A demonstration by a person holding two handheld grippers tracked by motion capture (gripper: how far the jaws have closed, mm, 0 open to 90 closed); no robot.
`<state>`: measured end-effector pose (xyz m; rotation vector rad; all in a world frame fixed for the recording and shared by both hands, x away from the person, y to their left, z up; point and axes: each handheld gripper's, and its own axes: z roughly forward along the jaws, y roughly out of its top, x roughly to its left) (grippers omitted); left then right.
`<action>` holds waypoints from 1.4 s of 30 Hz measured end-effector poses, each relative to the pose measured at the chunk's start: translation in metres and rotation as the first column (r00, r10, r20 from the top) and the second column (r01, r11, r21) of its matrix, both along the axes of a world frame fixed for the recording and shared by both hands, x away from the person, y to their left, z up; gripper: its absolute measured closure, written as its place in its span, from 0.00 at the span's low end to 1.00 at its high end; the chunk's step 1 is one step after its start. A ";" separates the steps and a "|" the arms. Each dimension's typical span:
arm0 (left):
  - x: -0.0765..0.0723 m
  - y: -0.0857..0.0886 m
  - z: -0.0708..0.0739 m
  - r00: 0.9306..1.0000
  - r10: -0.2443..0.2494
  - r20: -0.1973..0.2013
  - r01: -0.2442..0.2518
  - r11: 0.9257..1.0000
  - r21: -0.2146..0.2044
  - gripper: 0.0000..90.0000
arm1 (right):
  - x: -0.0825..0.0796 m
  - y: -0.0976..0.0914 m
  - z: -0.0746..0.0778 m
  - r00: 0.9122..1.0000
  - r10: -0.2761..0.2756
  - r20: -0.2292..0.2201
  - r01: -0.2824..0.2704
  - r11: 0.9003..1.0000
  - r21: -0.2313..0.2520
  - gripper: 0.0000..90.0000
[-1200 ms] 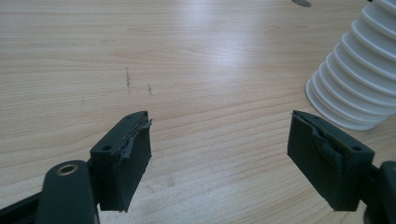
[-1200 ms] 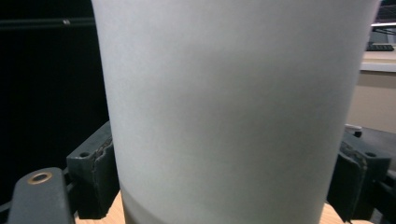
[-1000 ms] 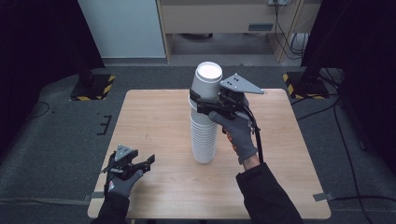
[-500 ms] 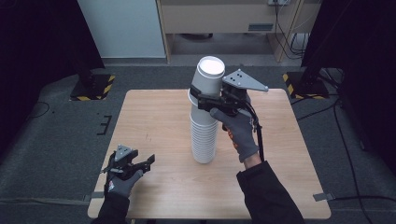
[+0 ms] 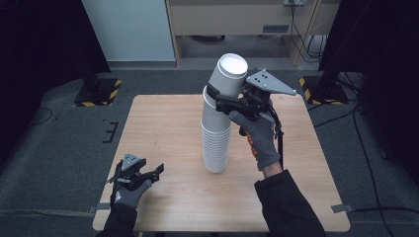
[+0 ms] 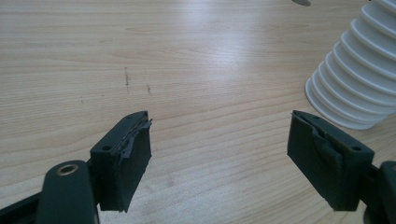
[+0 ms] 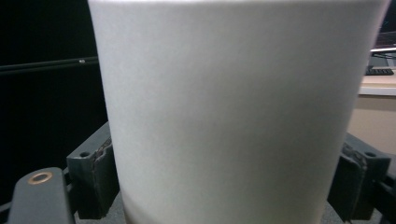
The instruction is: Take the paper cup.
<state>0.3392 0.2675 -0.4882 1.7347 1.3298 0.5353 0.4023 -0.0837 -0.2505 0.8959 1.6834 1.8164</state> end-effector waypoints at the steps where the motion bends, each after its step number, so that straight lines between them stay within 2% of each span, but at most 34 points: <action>1: 0.000 0.000 0.000 1.000 0.001 0.000 -0.001 1.000 -0.001 0.23 | -0.001 -0.001 0.001 1.000 0.000 0.002 0.000 1.000 -0.001 0.16; 11: 0.000 0.000 0.000 1.000 0.000 0.000 0.000 1.000 0.000 0.23 | -0.007 -0.015 0.005 1.000 -0.002 0.007 0.002 1.000 0.020 0.16; 21: 0.000 0.000 0.000 1.000 0.002 0.001 -0.002 1.000 -0.002 0.22 | -0.014 -0.038 0.007 0.999 -0.034 0.010 0.034 0.999 0.028 0.16; 30: 0.000 -0.001 0.000 1.000 0.003 0.002 -0.003 1.000 0.005 0.23 | -0.019 -0.058 -0.002 0.998 -0.065 -0.010 0.065 0.998 0.024 0.16; 42: 0.001 -0.002 -0.001 1.000 -0.002 0.022 0.001 1.000 0.012 0.23 | -0.025 -0.083 -0.023 0.995 -0.089 -0.049 0.090 0.996 0.022 0.16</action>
